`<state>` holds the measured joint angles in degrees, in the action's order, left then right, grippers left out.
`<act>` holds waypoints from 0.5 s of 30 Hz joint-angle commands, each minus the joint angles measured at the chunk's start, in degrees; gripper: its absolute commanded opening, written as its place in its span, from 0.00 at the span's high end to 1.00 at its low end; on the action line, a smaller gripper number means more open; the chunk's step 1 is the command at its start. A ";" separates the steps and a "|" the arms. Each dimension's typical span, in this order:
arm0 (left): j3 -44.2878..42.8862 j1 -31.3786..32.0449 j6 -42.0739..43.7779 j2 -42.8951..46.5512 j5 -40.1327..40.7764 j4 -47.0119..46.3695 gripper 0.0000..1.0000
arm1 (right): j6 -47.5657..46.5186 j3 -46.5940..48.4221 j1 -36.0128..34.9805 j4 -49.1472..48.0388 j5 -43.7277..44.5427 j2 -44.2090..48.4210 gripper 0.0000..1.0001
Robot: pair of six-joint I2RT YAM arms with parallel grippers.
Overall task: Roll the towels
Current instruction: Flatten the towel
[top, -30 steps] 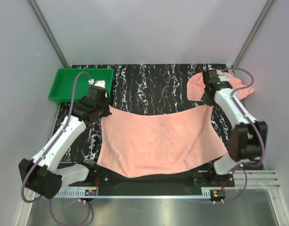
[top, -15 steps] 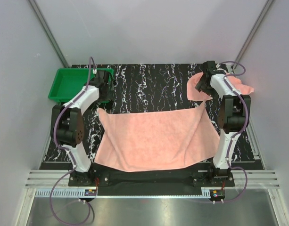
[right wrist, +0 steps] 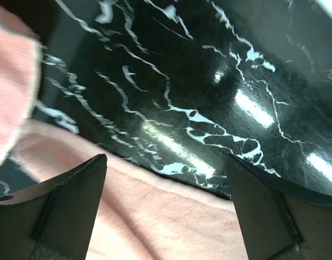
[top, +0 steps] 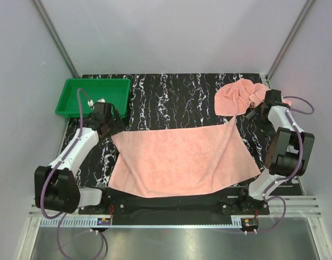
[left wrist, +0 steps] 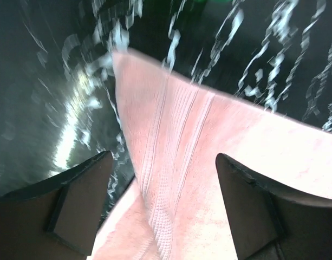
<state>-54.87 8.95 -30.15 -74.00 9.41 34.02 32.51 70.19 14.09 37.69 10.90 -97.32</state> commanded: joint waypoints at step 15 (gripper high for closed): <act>16.20 -2.71 -8.70 5.17 -16.00 -9.24 0.25 | -0.96 -16.75 4.55 -8.60 -22.94 -4.38 0.31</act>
<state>-37.85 6.59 -39.29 -71.48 -4.34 27.09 32.14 59.00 19.62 28.95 -8.27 -99.72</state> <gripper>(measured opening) 0.757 0.687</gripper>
